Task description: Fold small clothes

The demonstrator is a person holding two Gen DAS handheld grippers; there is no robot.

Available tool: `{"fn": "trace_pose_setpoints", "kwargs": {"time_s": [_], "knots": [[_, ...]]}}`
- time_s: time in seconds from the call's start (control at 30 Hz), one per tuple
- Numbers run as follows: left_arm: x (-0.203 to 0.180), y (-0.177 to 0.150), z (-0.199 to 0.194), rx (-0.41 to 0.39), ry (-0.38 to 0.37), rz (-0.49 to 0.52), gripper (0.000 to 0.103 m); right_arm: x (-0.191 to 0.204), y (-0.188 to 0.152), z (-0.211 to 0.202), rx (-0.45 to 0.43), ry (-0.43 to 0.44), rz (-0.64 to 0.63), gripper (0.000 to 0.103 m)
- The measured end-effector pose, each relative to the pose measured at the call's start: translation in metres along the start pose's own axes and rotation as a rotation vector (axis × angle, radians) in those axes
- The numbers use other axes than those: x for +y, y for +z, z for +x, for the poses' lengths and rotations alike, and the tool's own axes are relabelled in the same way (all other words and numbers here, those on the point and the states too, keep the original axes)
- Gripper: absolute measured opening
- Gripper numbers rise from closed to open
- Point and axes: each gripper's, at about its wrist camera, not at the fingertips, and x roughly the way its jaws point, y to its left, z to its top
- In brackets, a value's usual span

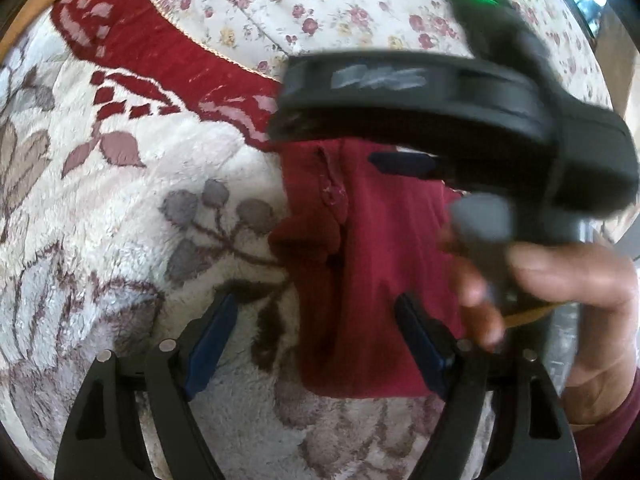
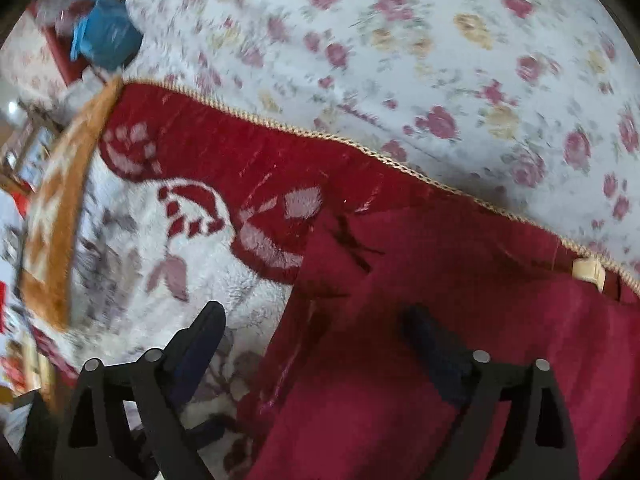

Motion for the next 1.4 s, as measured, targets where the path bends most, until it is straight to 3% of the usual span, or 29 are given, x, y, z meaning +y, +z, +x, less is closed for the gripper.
{"fn": "trace_pose_setpoints", "kwargs": {"time_s": [0.13,0.17,0.27,0.3,0.37,0.47,0.5,0.53,0.57,0.63,0.77,0.83,0.9,0.97,1.07,1.23,1.27,1.3,1.4], "knots": [[-0.002,0.002,0.004,-0.007,-0.001,-0.006,0.083,0.004,0.001,0.012,0.018,-0.069,-0.052,0.096],[-0.002,0.004,0.005,-0.009,0.001,-0.006,0.083,0.003,0.000,0.013,0.020,-0.081,-0.054,0.092],[-0.007,0.008,0.010,-0.027,0.020,0.008,0.083,-0.003,-0.003,0.005,-0.008,-0.113,-0.068,0.064],[-0.009,0.013,0.013,-0.034,0.027,0.013,0.083,-0.007,-0.005,-0.003,-0.029,-0.062,-0.049,0.051],[-0.014,0.020,0.019,-0.052,0.044,0.029,0.084,-0.018,-0.009,-0.019,-0.058,0.015,-0.007,0.035],[-0.019,0.025,0.026,-0.073,0.041,0.040,0.084,-0.030,-0.015,-0.042,-0.104,0.092,0.032,0.026],[-0.020,0.027,0.027,-0.083,0.028,0.037,0.084,-0.034,-0.017,-0.048,-0.113,0.108,0.042,0.025],[-0.019,0.027,0.026,-0.095,0.003,0.037,0.076,-0.036,-0.020,-0.053,-0.119,0.120,0.052,0.025],[-0.020,0.030,0.026,-0.107,-0.031,0.042,0.056,-0.041,-0.021,-0.056,-0.122,0.128,0.057,0.024],[-0.021,0.030,0.024,-0.116,-0.058,0.083,0.035,-0.047,-0.024,-0.065,-0.123,0.138,0.063,0.024],[-0.038,0.026,0.015,-0.172,-0.103,0.166,0.025,-0.058,-0.022,-0.077,-0.124,0.149,0.085,0.024],[-0.045,0.025,0.010,-0.192,-0.121,0.206,0.023,-0.067,-0.020,-0.081,-0.117,0.183,0.137,0.031],[-0.053,0.024,0.006,-0.206,-0.123,0.241,0.022,-0.072,-0.016,-0.084,-0.099,0.196,0.173,0.064],[-0.057,0.022,0.003,-0.204,-0.134,0.239,0.022,-0.069,-0.012,-0.083,-0.086,0.190,0.172,0.083],[-0.055,0.022,0.001,-0.202,-0.135,0.237,0.022,-0.055,-0.004,-0.071,-0.012,0.172,0.134,0.091],[-0.055,0.008,-0.011,-0.201,-0.127,0.255,0.022,-0.031,0.000,-0.045,0.042,0.073,0.057,0.090],[-0.055,0.008,-0.010,-0.197,-0.119,0.255,0.022,-0.029,-0.001,-0.043,0.040,0.037,0.041,0.075],[-0.054,0.009,-0.009,-0.193,-0.110,0.252,0.022,-0.029,-0.004,-0.044,0.022,-0.005,0.029,0.050],[-0.052,0.010,-0.007,-0.188,-0.094,0.235,0.034,-0.039,-0.011,-0.054,-0.032,0.007,0.029,0.035]]}}
